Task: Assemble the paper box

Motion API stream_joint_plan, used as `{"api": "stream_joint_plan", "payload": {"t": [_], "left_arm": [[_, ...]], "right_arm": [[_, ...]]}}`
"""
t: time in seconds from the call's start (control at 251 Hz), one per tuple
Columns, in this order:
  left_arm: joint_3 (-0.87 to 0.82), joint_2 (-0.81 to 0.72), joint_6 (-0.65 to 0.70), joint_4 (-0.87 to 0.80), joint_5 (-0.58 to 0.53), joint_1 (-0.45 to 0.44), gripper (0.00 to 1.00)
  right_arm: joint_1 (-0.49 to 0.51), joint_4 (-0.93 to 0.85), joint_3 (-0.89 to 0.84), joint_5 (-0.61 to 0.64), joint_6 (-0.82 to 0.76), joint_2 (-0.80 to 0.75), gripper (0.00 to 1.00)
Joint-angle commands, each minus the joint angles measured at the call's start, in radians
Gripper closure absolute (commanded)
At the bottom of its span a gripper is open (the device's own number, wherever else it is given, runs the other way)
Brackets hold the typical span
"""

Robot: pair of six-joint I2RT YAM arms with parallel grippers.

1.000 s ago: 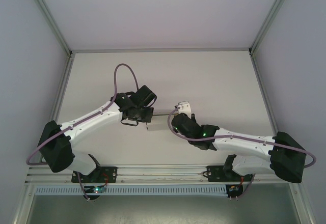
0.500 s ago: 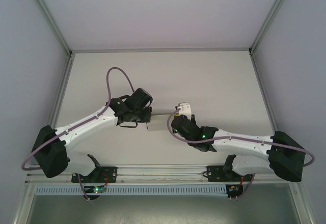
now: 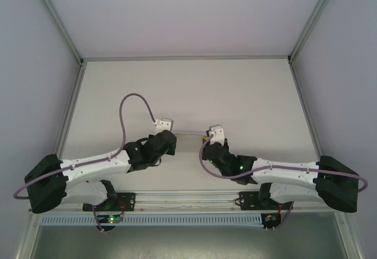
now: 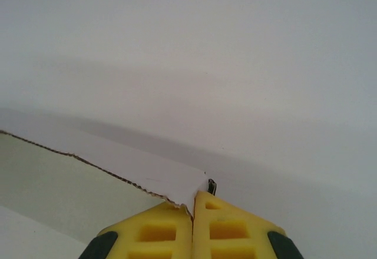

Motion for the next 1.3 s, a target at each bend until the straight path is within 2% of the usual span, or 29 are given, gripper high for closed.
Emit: {"api": "stream_joint_plan", "payload": {"t": [0.0, 0.188, 0.243, 0.351, 0.591, 0.742, 0.862, 1.189, 1.297], "left_arm": [[-0.124, 0.05, -0.027, 0.008, 0.106, -0.077, 1.0], [-0.169, 0.053, -0.046, 0.062, -0.025, -0.122, 1.0], [-0.168, 0.053, -0.044, 0.052, -0.043, -0.13, 1.0], [-0.169, 0.052, -0.044, 0.053, -0.077, -0.146, 1.0], [-0.156, 0.068, -0.049, 0.053, -0.138, -0.176, 1.0], [-0.14, 0.063, -0.036, 0.034, -0.162, -0.185, 1.0], [-0.13, 0.051, -0.026, 0.026, -0.173, -0.187, 1.0], [-0.129, 0.021, -0.025, 0.003, -0.199, -0.19, 1.0], [-0.137, 0.009, -0.031, 0.007, -0.204, -0.191, 1.0]], "right_arm": [[0.05, -0.044, -0.062, -0.134, -0.016, 0.018, 1.0], [0.05, -0.037, -0.103, -0.136, 0.047, -0.053, 0.88], [0.05, -0.038, -0.108, -0.153, 0.056, -0.094, 0.79], [0.049, -0.038, -0.118, -0.167, 0.092, -0.18, 0.52], [0.013, -0.126, -0.146, -0.098, 0.184, -0.356, 0.51], [-0.026, -0.222, -0.129, -0.078, 0.228, -0.406, 0.46], [-0.067, -0.236, -0.063, -0.113, 0.218, -0.394, 0.42], [-0.119, -0.224, 0.044, -0.224, 0.201, -0.295, 0.39], [-0.127, -0.232, 0.049, -0.218, 0.22, -0.264, 0.4]]}}
